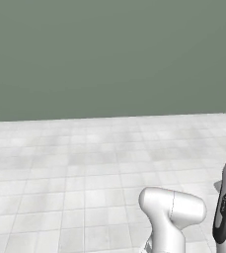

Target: Move the bowls from the cabinet to the plates on the dining table.

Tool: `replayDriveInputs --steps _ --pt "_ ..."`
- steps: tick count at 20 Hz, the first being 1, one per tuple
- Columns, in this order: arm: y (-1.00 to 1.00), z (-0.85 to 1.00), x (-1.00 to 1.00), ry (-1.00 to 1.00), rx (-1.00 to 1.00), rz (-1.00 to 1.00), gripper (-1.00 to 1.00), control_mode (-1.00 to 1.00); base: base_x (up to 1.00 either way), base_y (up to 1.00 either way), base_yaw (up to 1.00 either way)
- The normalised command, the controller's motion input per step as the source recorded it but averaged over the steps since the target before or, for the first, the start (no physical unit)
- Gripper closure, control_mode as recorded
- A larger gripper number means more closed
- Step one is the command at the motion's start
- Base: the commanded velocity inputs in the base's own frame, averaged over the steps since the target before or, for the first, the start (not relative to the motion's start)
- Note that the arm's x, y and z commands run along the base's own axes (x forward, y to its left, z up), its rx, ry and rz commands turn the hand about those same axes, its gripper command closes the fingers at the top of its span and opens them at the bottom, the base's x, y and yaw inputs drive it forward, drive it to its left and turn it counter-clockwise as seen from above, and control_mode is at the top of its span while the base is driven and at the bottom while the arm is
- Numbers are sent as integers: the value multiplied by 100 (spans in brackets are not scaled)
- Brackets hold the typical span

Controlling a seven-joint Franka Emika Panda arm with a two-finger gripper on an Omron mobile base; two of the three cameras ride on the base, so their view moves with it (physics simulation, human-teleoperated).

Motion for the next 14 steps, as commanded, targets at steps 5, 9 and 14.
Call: replayDriveInputs --steps 5,9,14 --pt "0 0 0 0 0 0 -100 100 36 4 -1" --pt "0 0 0 0 0 0 -100 100 0 0 0" --pt "0 0 0 0 0 0 -100 100 3 -16 -24"
